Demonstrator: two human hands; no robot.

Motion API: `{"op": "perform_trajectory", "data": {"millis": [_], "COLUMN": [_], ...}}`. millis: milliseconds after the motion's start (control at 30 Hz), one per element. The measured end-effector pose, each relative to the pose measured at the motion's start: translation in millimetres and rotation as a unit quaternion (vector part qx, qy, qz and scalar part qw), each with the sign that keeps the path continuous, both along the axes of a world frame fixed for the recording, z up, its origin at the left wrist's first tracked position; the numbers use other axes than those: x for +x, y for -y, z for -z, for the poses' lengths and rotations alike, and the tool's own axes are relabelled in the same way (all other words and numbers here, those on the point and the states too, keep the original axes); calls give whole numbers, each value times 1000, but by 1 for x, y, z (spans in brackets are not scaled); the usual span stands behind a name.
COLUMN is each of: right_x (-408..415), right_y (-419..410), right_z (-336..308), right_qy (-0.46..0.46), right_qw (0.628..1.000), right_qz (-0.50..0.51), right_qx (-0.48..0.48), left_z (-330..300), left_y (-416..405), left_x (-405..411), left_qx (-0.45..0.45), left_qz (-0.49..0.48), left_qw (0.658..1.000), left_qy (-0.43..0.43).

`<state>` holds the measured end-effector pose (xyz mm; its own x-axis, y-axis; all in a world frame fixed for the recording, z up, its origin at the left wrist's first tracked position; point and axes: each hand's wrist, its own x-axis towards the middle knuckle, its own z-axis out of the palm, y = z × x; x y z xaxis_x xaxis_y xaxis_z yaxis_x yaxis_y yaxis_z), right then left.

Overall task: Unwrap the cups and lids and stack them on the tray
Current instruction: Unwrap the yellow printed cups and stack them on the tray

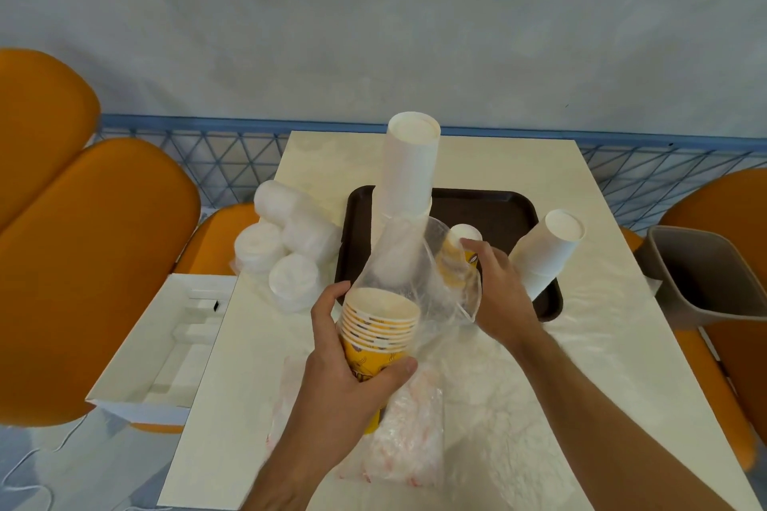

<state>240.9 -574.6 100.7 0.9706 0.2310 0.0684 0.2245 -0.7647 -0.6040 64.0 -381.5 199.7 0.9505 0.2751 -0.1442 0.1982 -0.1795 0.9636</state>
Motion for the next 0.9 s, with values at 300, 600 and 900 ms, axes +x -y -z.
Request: {"op": "perform_trajectory", "data": {"millis": [300, 600, 900], "right_x": [-19, -65, -68], "right_y": [0, -2, -5], "right_z": [-100, -154, -137], "right_qy": [142, -69, -125], "right_qw": [973, 973, 927], "right_qz": [98, -172, -329], "right_qx": [156, 141, 130], "left_z": [0, 0, -3], "left_y": [5, 10, 19], "left_x": [2, 4, 2], "left_qx": [19, 44, 51], "left_qz": [20, 59, 105], "left_qw": [1000, 997, 993], "left_qy": [-9, 7, 5]}}
